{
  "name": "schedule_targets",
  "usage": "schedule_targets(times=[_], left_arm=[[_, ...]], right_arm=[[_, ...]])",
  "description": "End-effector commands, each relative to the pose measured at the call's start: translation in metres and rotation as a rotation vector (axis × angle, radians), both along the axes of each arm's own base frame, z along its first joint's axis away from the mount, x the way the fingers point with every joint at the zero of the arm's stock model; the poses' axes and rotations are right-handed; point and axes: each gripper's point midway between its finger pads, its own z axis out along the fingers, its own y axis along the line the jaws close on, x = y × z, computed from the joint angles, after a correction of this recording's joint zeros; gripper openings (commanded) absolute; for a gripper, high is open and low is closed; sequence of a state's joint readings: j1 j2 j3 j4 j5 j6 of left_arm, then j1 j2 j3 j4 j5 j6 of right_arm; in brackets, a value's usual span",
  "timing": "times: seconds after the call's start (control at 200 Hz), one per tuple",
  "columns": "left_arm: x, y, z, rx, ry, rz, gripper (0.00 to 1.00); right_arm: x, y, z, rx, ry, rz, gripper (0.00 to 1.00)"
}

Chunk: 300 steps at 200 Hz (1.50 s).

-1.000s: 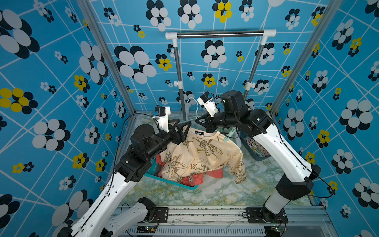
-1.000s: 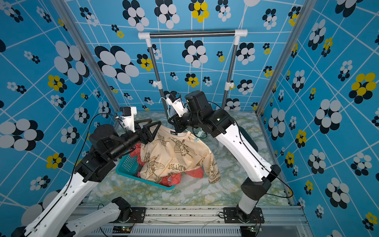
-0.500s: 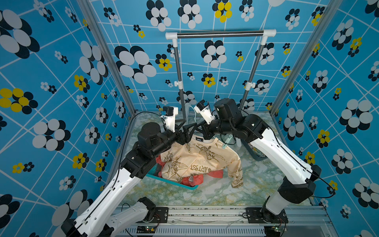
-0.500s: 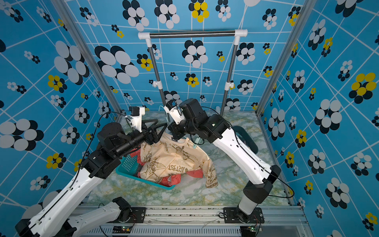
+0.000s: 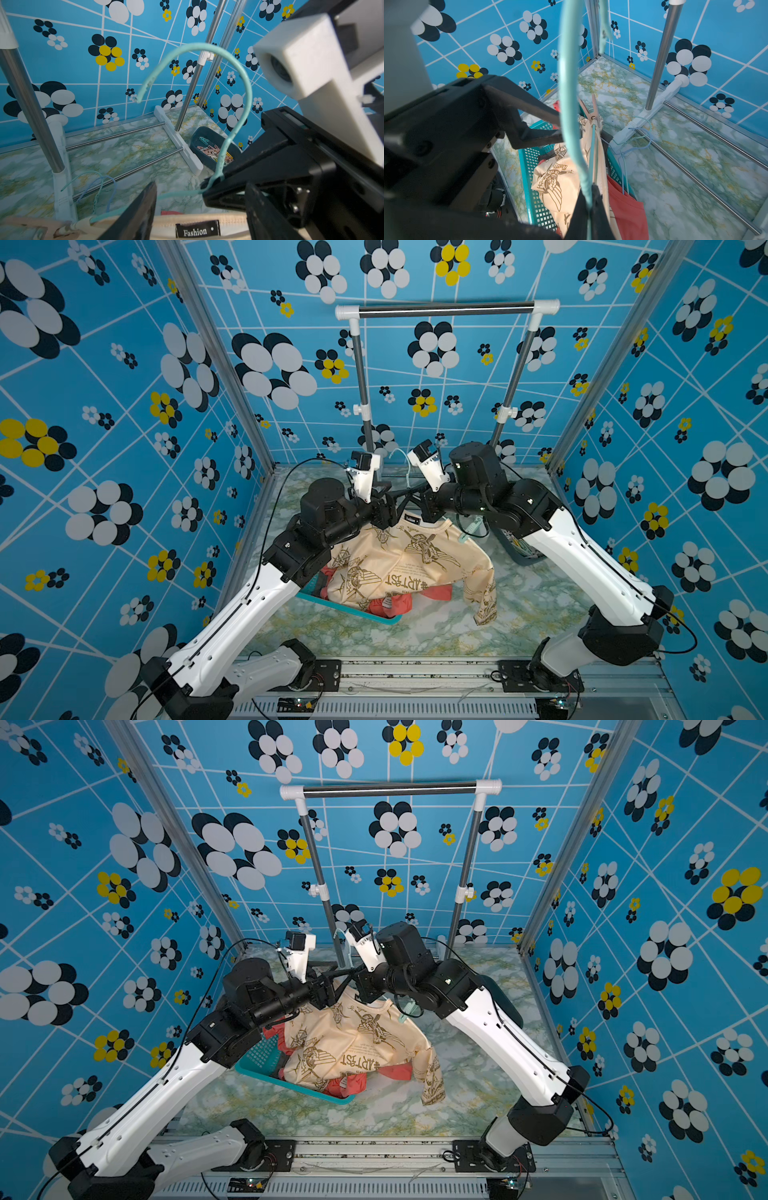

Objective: Use clothespins to secure the t-shirt on both sides of the hanger
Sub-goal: Hang the hanger on the clothesline.

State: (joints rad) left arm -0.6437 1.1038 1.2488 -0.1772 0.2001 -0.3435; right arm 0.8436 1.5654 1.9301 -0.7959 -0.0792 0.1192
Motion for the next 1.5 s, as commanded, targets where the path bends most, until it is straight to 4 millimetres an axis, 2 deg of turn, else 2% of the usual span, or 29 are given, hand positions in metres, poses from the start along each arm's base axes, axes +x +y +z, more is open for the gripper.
schedule_targets(times=[0.0, 0.165, 0.325, 0.49, 0.65, 0.735, 0.82, 0.895, 0.969, 1.024, 1.189, 1.244, 1.324, 1.359, 1.494], left_arm=[[-0.004, -0.009, 0.027, -0.022, -0.092, -0.015, 0.69], [0.006, -0.019, 0.027, 0.006, -0.084, -0.008, 0.54], [0.012, -0.018, 0.037, -0.015, -0.117, 0.018, 0.48], [0.02, -0.011, 0.042, 0.015, -0.134, 0.071, 0.48], [0.021, -0.004, 0.051, 0.013, -0.162, 0.098, 0.59], [0.024, 0.005, 0.056, 0.006, -0.169, 0.118, 0.6], [0.02, 0.005, 0.061, -0.025, -0.17, 0.088, 0.59], [0.019, -0.001, 0.059, -0.034, -0.151, 0.06, 0.45], [0.019, -0.006, 0.056, -0.047, -0.133, 0.037, 0.15], [0.016, -0.012, 0.057, -0.064, -0.133, 0.007, 0.0], [0.005, -0.028, 0.062, -0.096, -0.174, -0.062, 0.0], [0.005, -0.029, 0.061, -0.088, -0.177, -0.059, 0.0], [0.005, -0.027, 0.06, -0.069, -0.187, -0.047, 0.0], [0.004, -0.025, 0.061, -0.065, -0.2, -0.041, 0.0], [0.0, -0.02, 0.068, -0.068, -0.259, -0.033, 0.0]], right_arm=[[-0.01, 0.005, 0.012, 0.039, -0.027, 0.043, 0.0], [-0.015, 0.01, 0.014, 0.06, -0.019, 0.076, 0.0], [-0.018, 0.01, 0.014, 0.07, -0.014, 0.086, 0.0], [-0.023, 0.008, 0.019, 0.089, -0.014, 0.1, 0.0], [-0.028, 0.008, 0.021, 0.109, -0.013, 0.116, 0.0], [-0.03, 0.007, 0.019, 0.113, -0.007, 0.121, 0.0], [-0.031, 0.007, 0.018, 0.116, -0.002, 0.122, 0.0], [-0.033, 0.007, 0.02, 0.127, 0.001, 0.128, 0.0], [-0.034, 0.01, 0.023, 0.146, 0.004, 0.137, 0.0], [-0.033, 0.011, 0.024, 0.156, 0.005, 0.14, 0.0], [-0.022, 0.013, 0.022, 0.152, -0.012, 0.098, 0.0], [-0.017, 0.011, 0.02, 0.14, -0.019, 0.069, 0.1], [-0.014, 0.003, 0.021, 0.12, -0.029, 0.032, 0.35], [-0.014, -0.004, 0.024, 0.112, -0.034, 0.005, 0.42], [-0.026, -0.047, 0.04, 0.097, -0.088, -0.094, 0.51]])
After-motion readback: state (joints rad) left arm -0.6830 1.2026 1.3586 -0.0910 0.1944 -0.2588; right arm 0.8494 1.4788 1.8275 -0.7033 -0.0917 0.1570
